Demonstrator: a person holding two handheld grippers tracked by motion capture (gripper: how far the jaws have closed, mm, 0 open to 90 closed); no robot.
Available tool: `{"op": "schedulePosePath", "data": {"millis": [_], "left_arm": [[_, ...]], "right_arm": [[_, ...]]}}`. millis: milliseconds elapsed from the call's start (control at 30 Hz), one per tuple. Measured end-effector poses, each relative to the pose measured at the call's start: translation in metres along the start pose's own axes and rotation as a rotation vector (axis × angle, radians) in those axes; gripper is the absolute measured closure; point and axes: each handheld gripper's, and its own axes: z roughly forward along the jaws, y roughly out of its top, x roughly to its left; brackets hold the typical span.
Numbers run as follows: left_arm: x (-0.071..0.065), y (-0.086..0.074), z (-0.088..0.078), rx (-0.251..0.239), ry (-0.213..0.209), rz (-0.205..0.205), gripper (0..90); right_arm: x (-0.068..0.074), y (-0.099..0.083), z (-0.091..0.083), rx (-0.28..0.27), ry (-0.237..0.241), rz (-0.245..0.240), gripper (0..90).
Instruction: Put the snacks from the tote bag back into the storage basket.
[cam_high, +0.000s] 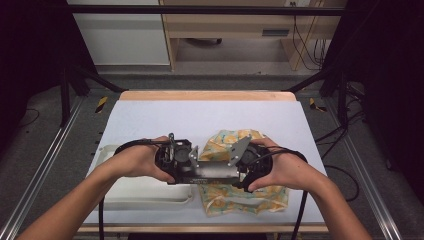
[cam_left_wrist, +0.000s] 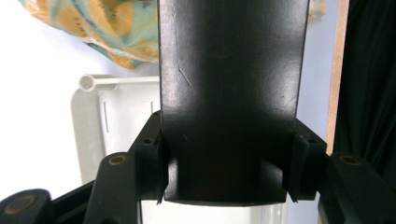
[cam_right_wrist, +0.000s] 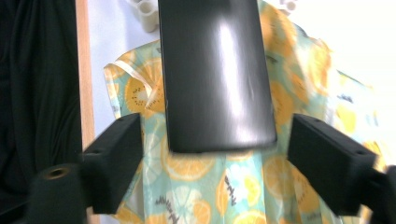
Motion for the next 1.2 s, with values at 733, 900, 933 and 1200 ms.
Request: {"op": "schedulePosePath", "data": {"millis": [733,900,933,1200], "left_arm": [[0.005,-0.048,-0.020,-0.017,0.043,-0.050,43.4],[0.005,-0.063,-0.026,-0.022,0.050,-0.079,43.4],[0.006,-0.065,-0.027,-0.024,0.055,-0.082,43.4],[0.011,-0.080,-0.027,-0.015,0.060,-0.101,43.3]], "right_arm": [[0.022,-0.087,-0.021,-0.095,-0.232,0.269,8.9],[0.031,-0.111,-0.016,-0.103,-0.290,0.351,8.9],[0.031,-0.115,-0.015,-0.110,-0.295,0.369,8.9],[0.027,-0.131,-0.005,-0.157,-0.353,0.509,8.9]]}}
